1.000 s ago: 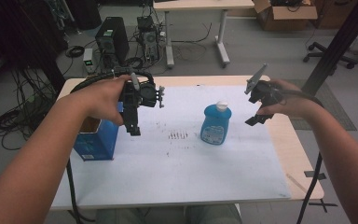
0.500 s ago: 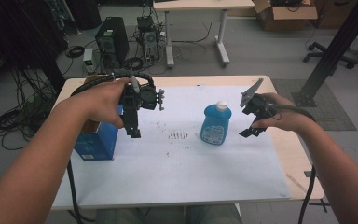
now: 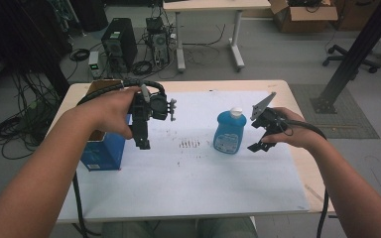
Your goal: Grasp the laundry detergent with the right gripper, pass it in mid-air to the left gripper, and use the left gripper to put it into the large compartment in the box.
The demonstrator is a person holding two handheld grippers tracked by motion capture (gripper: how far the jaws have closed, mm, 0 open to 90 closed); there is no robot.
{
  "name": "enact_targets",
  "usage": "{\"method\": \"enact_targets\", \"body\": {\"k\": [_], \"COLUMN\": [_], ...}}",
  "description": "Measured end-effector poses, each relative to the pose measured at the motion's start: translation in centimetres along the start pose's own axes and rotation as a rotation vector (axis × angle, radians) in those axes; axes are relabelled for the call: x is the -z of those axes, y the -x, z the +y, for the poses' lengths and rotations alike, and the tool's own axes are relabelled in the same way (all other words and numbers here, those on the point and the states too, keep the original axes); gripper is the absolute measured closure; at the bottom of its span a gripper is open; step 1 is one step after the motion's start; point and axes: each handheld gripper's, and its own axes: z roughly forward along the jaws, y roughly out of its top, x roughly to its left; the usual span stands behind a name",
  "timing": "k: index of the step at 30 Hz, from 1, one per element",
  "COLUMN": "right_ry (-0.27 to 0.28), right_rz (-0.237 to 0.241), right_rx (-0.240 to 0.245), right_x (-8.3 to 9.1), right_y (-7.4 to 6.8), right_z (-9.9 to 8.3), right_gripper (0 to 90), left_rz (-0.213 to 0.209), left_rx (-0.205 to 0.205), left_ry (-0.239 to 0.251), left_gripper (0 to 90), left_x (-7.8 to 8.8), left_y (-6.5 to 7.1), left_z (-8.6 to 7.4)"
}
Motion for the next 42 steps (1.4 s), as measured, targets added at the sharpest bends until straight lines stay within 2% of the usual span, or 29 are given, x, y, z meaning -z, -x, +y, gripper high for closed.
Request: {"method": "enact_targets", "body": {"k": [11, 14, 20, 21, 23, 27, 42], "right_ry": [0.071, 0.123, 0.183, 0.209, 0.216, 0.267, 0.347], "right_rz": [0.018, 0.017, 0.012, 0.008, 0.002, -0.003, -0.011], "right_rx": [-0.030, -0.042, -0.060, -0.064, -0.066, -0.072, -0.079], "right_x": [-1.6, -2.0, -2.2, -2.4, -2.5, -2.8, -3.7], "right_y": [0.0, -0.1, 0.0, 0.0, 0.0, -0.1, -0.4], "right_z": [-0.2, -0.2, -0.4, -0.4, -0.4, -0.4, -0.1], "right_gripper": [4.0, 4.0, 3.9, 3.8, 3.8, 3.7, 3.6], "left_rz": [-0.002, -0.011, -0.009, -0.005, -0.004, -0.008, -0.009], "left_rx": [0.000, -0.005, -0.006, -0.004, -0.002, 0.000, 0.005], "left_ry": [-0.004, -0.010, -0.010, -0.010, -0.014, -0.020, -0.017], "left_gripper": [0.2, 0.2, 0.2, 0.2, 0.2, 0.2, 0.2], "left_x": [-0.4, -0.8, -0.7, -0.8, -0.9, -1.1, -1.4], "left_y": [0.0, 0.1, 0.1, 0.1, 0.0, 0.0, 0.1], "left_z": [0.1, 0.1, 0.2, 0.1, 0.1, 0.0, -0.3]}}
